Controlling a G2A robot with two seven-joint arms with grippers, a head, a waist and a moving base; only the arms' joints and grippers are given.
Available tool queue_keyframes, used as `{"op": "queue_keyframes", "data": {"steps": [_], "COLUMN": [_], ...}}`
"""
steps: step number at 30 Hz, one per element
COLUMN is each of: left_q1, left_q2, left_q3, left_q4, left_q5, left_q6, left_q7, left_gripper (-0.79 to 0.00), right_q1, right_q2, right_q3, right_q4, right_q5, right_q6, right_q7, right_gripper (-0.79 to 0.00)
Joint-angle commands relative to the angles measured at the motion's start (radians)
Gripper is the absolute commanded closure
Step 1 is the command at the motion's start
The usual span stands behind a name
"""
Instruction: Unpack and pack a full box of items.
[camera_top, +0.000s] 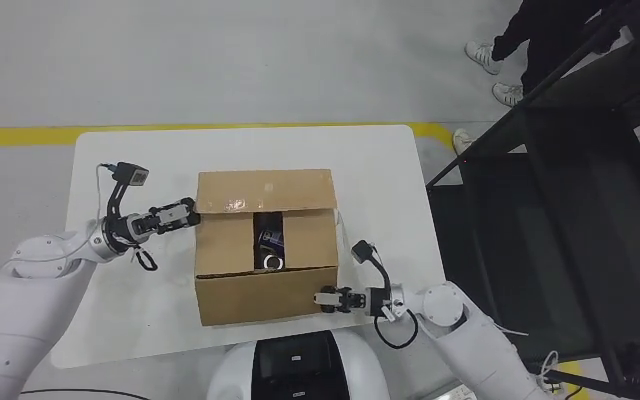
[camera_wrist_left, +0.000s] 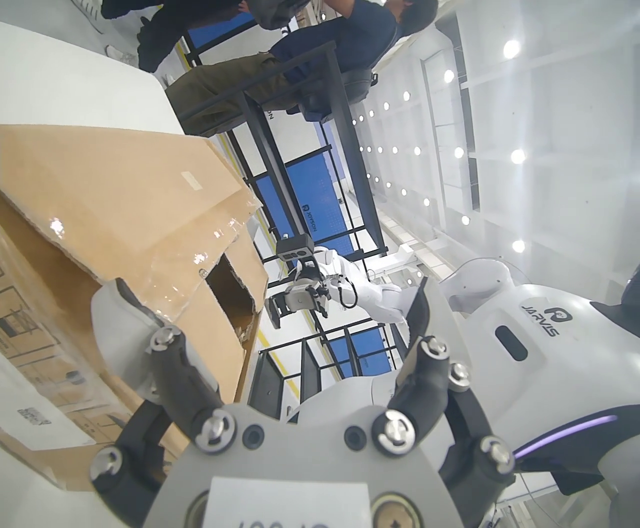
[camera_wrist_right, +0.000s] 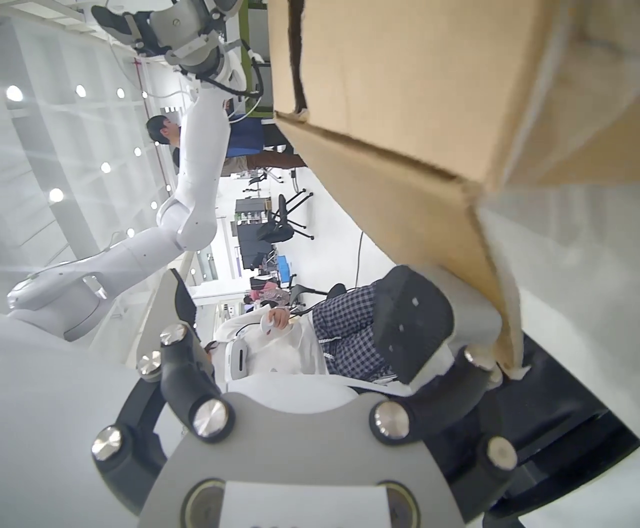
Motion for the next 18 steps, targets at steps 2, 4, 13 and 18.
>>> {"op": "queue_keyframes", "data": {"steps": [2,4,13,18], "left_q1": [0.013,0.025,0.056,0.062], "left_q2": [0.007,0.012,0.014,0.007], "left_q3": [-0.029,-0.048,-0.051,-0.034], "left_q4": [-0.028,-0.052,-0.070,-0.056], "left_q5": [-0.044,-0.065,-0.062,-0.113], "left_q6": [0.015,0.033,0.103,0.173], "left_q7": [-0.015,-0.033,-0.103,-0.172], "left_gripper": [-0.785,-0.785,-0.785,-0.785], "right_q1": [-0.034,-0.056,-0.117,-0.124], "right_q2": [0.010,0.017,0.034,0.036], "right_q3": [0.039,0.070,0.151,0.161], "right_q4": [-0.026,-0.043,-0.057,-0.043], "right_q5": [0.123,0.195,0.389,0.436], "right_q6": [-0.031,-0.047,-0.081,-0.088], "right_q7": [0.069,0.113,0.214,0.234], "right_gripper": [-0.785,-0.785,-0.785,-0.785]}}
